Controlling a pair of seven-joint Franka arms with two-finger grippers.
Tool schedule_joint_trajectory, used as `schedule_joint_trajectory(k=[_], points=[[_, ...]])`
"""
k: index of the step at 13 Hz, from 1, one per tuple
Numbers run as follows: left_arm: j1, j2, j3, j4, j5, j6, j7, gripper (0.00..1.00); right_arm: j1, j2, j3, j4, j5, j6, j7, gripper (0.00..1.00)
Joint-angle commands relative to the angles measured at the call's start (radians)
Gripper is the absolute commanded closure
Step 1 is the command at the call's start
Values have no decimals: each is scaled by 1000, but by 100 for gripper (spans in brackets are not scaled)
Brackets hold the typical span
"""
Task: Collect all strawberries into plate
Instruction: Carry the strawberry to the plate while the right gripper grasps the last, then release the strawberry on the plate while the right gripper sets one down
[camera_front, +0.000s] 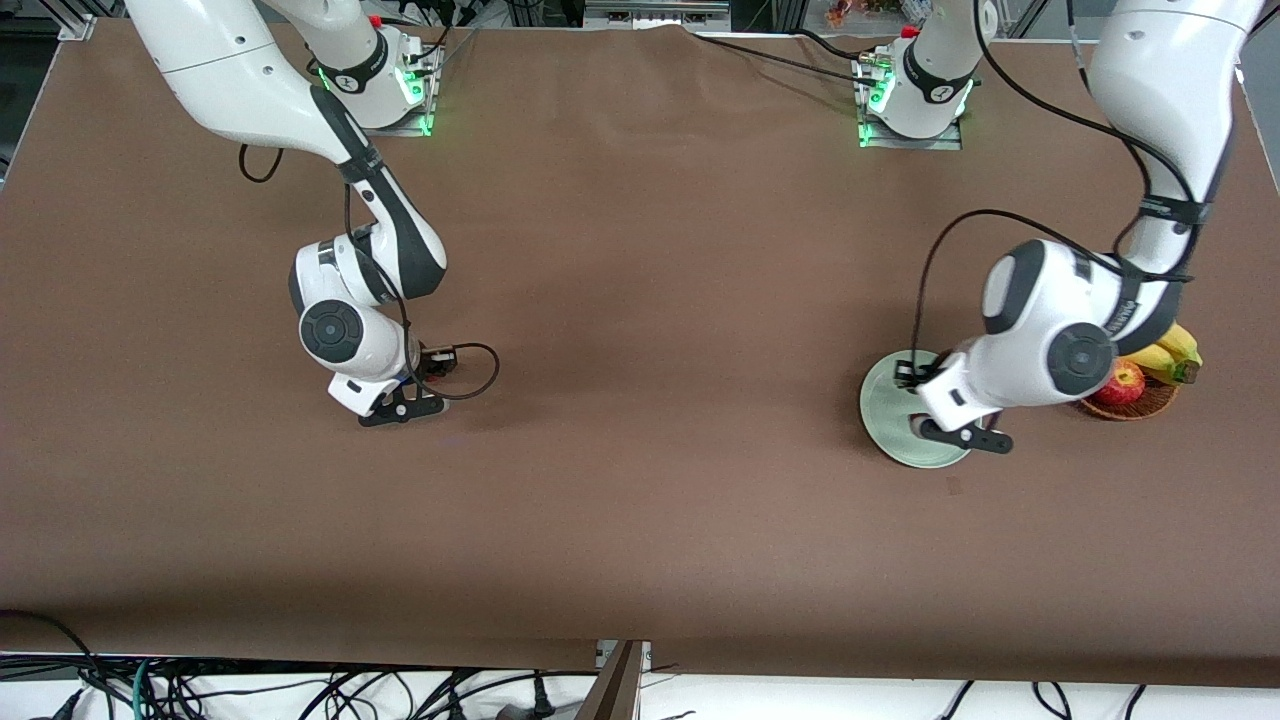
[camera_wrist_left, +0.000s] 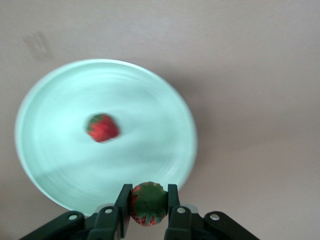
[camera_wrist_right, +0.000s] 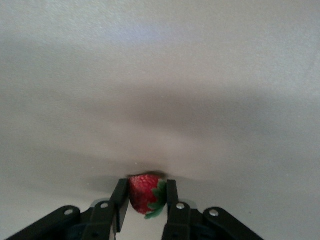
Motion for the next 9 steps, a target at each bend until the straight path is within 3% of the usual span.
schedule_joint_trajectory(k=[1, 3, 5, 6, 7, 9], points=[[58, 34, -15, -66, 13, 117, 135, 92, -3, -18, 89, 36, 51, 7, 95, 100], [83, 44, -14, -104, 13, 183, 184, 91, 41, 22, 159, 117, 91, 33, 333, 100], [98, 47, -15, -104, 13, 190, 223, 86, 136, 88, 170, 203, 88, 112, 532, 100], [99, 46, -15, -104, 13, 190, 223, 75, 206, 135, 170, 257, 90, 158, 635, 100], [97, 46, -15, -103, 12, 183, 208, 1, 263, 196, 168, 333, 87, 206, 747, 100], [97, 37, -15, -98, 12, 176, 208, 0, 359, 311, 167, 490, 82, 280, 950, 100]])
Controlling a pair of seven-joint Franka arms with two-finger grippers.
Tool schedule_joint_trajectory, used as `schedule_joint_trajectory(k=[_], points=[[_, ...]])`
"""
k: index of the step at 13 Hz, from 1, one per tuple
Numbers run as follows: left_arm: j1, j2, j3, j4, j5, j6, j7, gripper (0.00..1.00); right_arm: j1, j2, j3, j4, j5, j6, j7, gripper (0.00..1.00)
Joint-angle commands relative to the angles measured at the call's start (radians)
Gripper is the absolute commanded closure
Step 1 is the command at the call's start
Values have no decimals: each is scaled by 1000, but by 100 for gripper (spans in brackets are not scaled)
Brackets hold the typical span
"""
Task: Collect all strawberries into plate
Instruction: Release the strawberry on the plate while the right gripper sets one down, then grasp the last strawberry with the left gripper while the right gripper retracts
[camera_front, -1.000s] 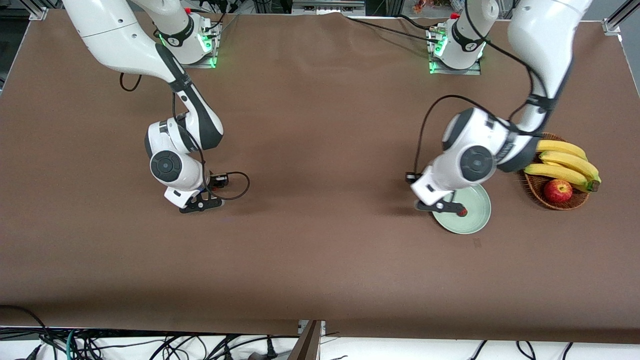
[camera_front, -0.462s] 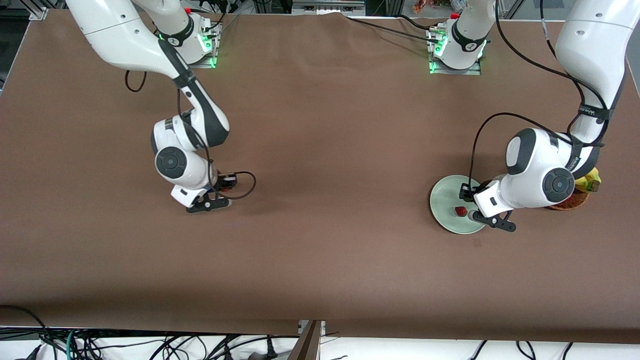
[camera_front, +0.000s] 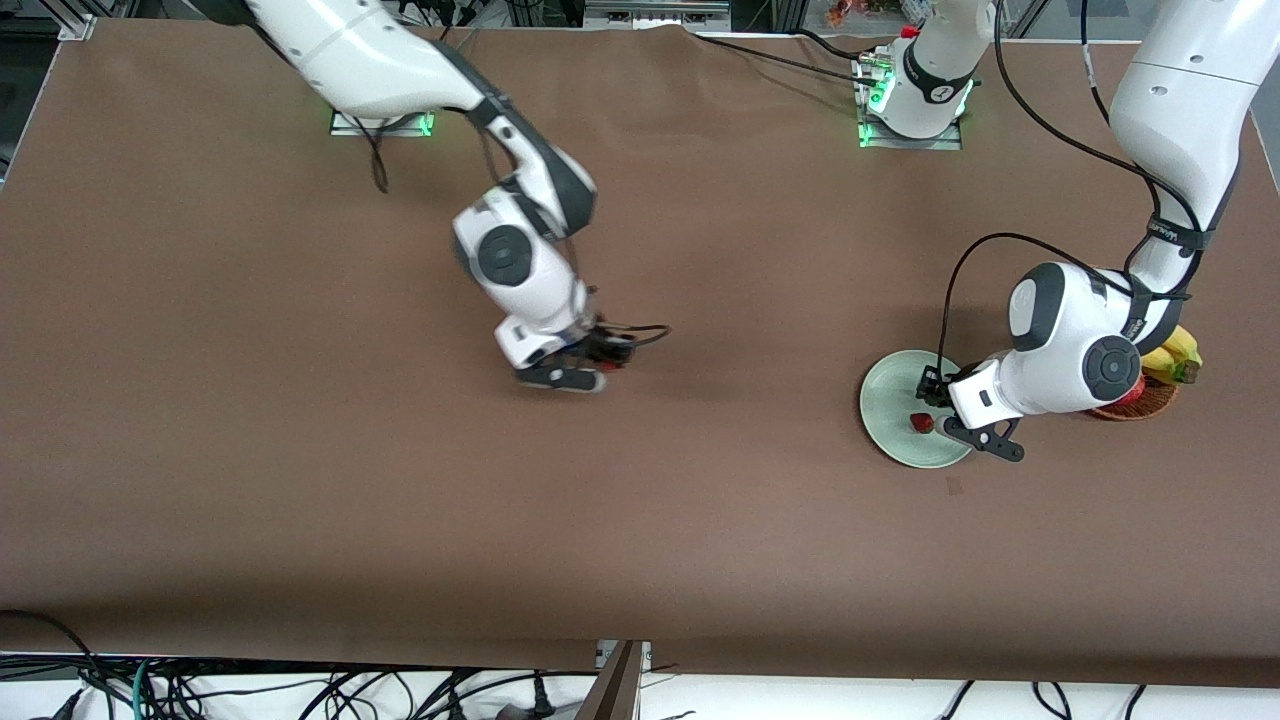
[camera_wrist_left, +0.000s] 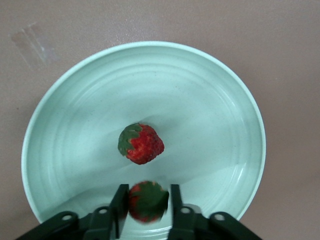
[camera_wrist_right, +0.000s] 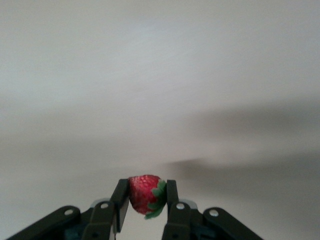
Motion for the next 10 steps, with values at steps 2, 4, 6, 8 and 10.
schedule_joint_trajectory(k=[2, 4, 6, 8, 10], points=[[12, -53, -16, 5, 12, -35, 10, 0, 147, 248, -11, 309, 3, 139, 269, 99], [8, -85, -25, 20, 12, -43, 9, 0, 231, 354, -33, 408, 3, 263, 360, 96], [-4, -119, -51, 20, 4, -55, -36, 0, 261, 381, -48, 446, 3, 283, 417, 60], [-2, -128, -139, 22, 1, -114, -199, 0, 241, 342, -48, 439, 1, 267, 417, 0], [-5, -119, -219, 13, 1, -110, -396, 0, 166, 228, -47, 413, -2, 94, 386, 0]])
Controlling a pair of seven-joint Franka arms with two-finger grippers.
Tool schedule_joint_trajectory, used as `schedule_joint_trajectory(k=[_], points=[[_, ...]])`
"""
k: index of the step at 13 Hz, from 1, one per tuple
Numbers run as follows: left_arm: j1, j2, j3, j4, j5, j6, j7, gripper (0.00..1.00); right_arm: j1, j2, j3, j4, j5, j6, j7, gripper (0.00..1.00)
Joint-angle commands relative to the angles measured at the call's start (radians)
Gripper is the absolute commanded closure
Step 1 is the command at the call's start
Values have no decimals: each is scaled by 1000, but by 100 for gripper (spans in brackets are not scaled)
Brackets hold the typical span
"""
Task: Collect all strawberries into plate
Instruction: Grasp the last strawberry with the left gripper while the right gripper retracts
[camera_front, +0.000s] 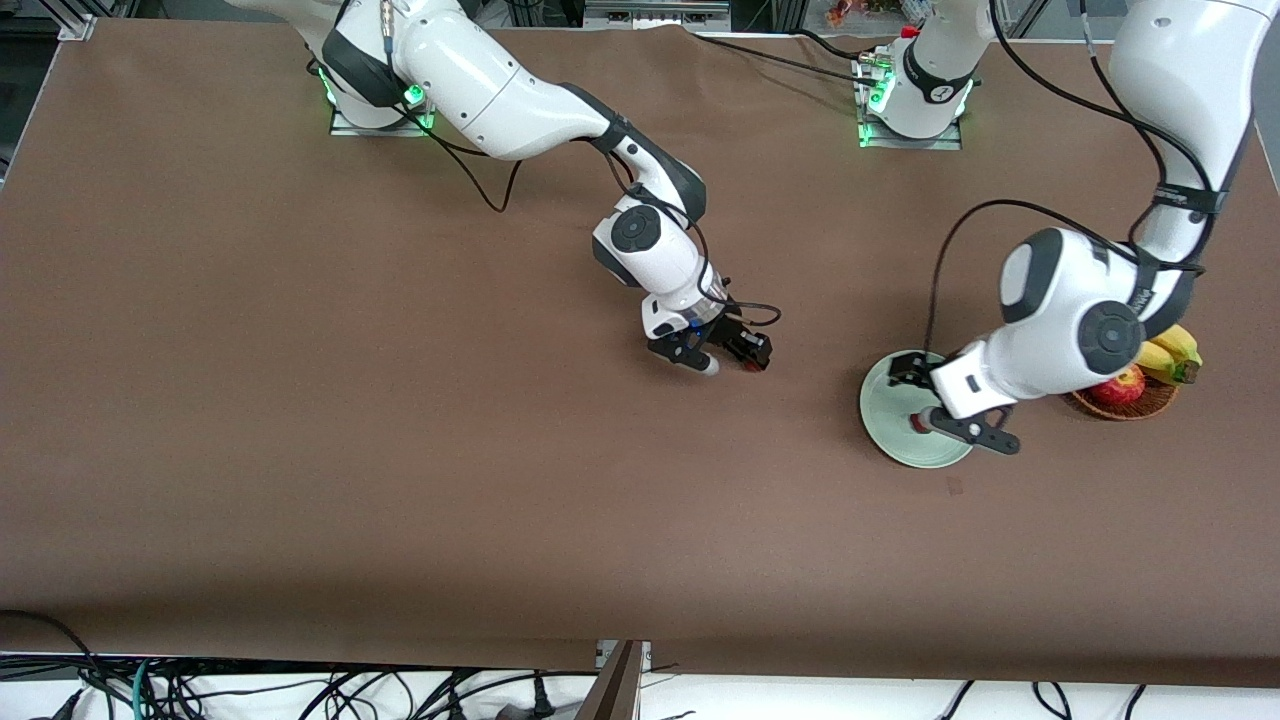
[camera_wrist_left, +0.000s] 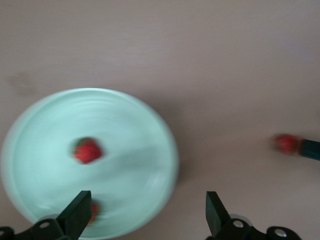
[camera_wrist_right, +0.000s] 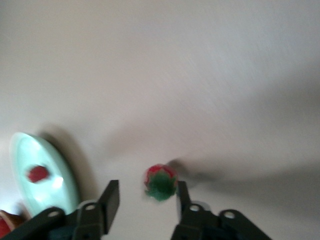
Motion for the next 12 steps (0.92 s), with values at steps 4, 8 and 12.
schedule_joint_trajectory(k=[4, 8, 12], points=[[-62, 5, -65, -37, 2, 7, -211, 0, -231, -373, 8, -195, -17, -486, -305, 0], [-194, 89, -54, -42, 14, 182, -454, 0, -388, -543, 8, -304, -18, -761, -634, 0], [-293, 196, 50, 8, 141, 379, -501, 0, -570, -706, -12, -361, -25, -1014, -1001, 0]])
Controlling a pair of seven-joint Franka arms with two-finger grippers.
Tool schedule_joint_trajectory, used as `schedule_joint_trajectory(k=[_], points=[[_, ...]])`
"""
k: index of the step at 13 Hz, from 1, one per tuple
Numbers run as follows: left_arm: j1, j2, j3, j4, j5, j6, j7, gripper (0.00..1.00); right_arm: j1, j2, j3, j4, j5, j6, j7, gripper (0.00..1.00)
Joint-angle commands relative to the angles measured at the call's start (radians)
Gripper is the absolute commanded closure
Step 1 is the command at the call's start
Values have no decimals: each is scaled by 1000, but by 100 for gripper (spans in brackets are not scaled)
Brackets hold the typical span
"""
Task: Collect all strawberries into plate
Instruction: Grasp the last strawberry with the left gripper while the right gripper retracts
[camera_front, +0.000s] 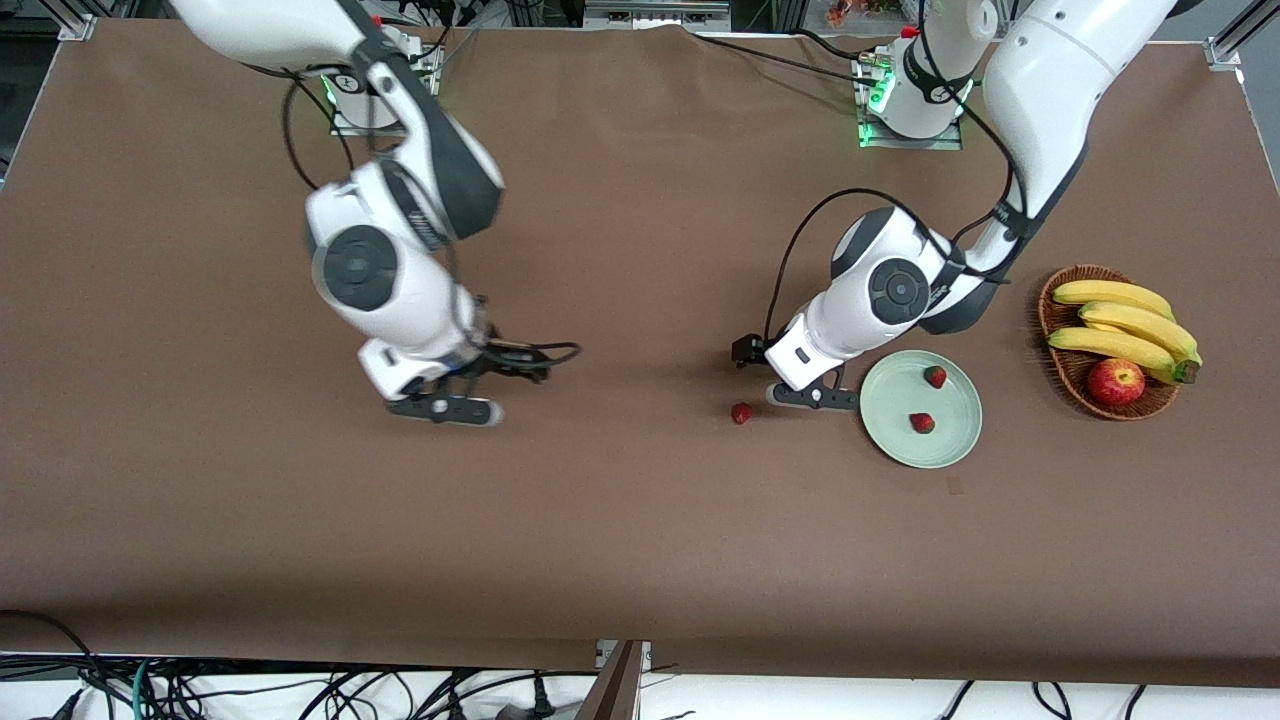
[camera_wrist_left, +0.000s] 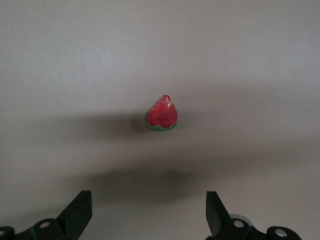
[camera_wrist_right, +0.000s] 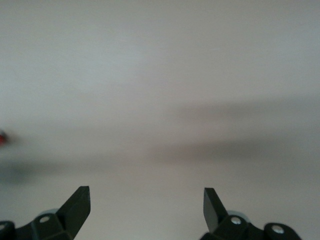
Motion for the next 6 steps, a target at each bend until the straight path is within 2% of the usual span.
schedule_joint_trajectory(k=[1, 3, 4, 6], points=[[-90, 70, 93, 62, 97, 68, -47, 0, -100, -154, -31, -85, -6, -142, -254, 0], [-163, 82, 143, 81, 96, 111, -88, 0, -120, -222, -115, -85, -6, -227, -434, 0], [-180, 99, 165, 122, 98, 116, -88, 0, -140, -253, -145, -85, -6, -268, -497, 0], [-193, 136, 173, 176, 101, 118, -88, 0, -184, -306, -166, -88, -6, -317, -523, 0]])
